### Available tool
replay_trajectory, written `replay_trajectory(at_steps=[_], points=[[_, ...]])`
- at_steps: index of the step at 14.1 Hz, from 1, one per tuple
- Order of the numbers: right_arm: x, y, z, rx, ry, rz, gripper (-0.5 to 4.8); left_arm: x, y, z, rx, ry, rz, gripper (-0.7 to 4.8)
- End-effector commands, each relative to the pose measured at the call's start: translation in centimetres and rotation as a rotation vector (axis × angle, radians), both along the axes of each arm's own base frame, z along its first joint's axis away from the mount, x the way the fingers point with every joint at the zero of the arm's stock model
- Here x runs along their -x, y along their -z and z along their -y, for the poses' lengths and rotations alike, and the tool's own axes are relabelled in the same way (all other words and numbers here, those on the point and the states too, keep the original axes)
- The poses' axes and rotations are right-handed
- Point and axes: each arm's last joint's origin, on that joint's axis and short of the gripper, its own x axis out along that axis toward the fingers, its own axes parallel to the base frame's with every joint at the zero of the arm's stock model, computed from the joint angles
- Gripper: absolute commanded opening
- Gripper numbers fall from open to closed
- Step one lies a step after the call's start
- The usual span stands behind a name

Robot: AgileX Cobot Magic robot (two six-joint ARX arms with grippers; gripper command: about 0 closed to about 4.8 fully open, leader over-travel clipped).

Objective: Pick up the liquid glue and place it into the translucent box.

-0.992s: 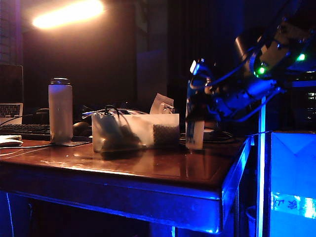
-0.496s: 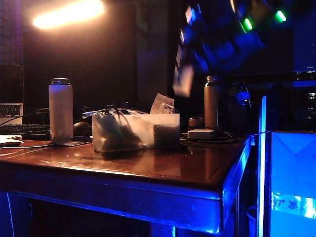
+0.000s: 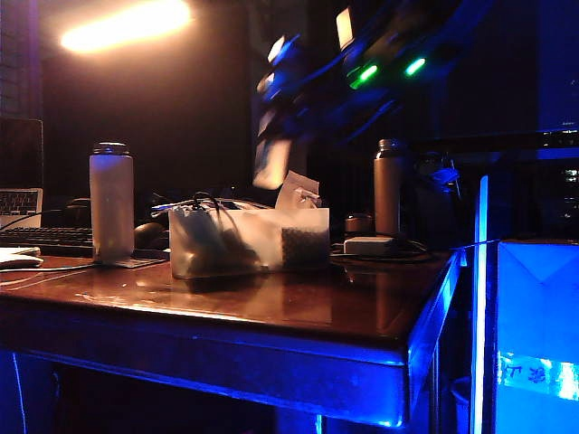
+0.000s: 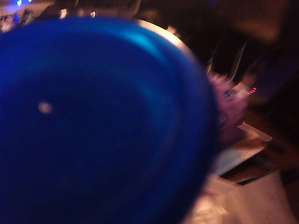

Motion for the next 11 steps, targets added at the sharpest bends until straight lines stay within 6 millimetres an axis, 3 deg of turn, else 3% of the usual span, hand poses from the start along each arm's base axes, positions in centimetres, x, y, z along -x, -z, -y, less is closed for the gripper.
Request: replay_trajectory(at_steps=[1,2,3,4,5,8,11], points=[[-1.1,1.8,-0.6,0.01,0.042,-0.005,0.75,0.2,-0.2,0.0,0.006,0.004,0.008,-0.05],[-1.3,2.6,-0.6,0.027,0.072,-0.011,0.84,0.2,-0.2,0.0,0.006,0.004,0.009,-0.05],[-1.3,2.7,-0.6,0.047,0.068,0.003,1.77,0.2,-0.2,0.0,0.006,0.004,0.009,-0.05],[-1.3,2.6,-0.7,0.052,0.063,0.016,3.68,0.2,-0.2,0.0,0.005,0.004,0.009,-0.05],[-1.3,2.5,-0.8,0.047,0.062,0.025,4.24,0.2,-0.2,0.0,0.005,0.004,0.01,-0.05],[-1.2,2.1,-0.8,0.042,0.056,0.032,4.36,0.2,-0.2,0.0,0.005,0.004,0.01,-0.05],[-1.6,-1.0,-1.4,-0.002,0.029,0.108,4.36,0.2,-0.2,0.0,0.005,0.004,0.011,-0.05]])
